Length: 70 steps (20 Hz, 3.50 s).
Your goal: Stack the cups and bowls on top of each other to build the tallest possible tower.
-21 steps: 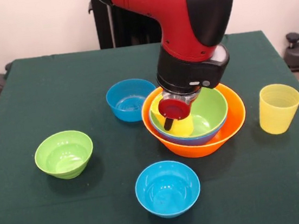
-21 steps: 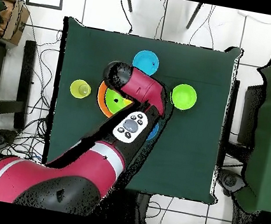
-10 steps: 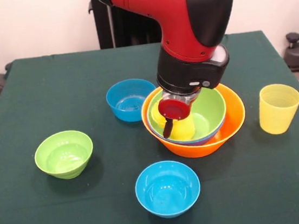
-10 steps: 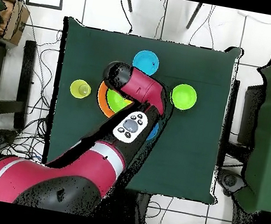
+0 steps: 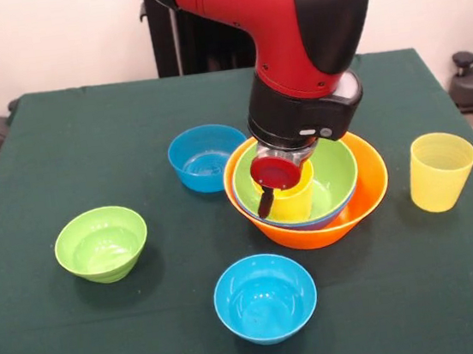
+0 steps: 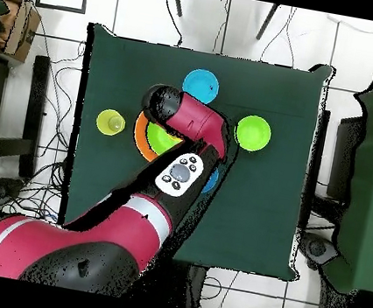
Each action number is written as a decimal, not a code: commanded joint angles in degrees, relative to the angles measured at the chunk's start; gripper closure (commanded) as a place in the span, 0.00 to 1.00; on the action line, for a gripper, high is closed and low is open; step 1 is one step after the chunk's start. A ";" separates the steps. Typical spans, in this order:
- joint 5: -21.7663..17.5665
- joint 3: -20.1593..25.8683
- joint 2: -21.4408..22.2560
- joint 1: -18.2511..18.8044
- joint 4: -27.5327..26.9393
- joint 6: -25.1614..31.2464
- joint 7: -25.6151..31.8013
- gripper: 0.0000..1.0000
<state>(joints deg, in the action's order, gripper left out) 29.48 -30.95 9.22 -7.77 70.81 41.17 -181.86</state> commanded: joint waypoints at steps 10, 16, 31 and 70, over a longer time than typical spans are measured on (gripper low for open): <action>-4.23 2.27 5.74 -0.55 0.76 11.10 -0.01 0.00; -5.05 0.55 11.80 0.42 -1.41 22.02 1.20 0.00; -8.44 3.60 15.20 4.99 10.39 7.39 12.48 0.00; -27.56 4.39 4.53 15.42 -2.21 -3.09 13.46 0.00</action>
<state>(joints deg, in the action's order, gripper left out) 6.77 -31.44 15.53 6.39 72.65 40.85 -177.43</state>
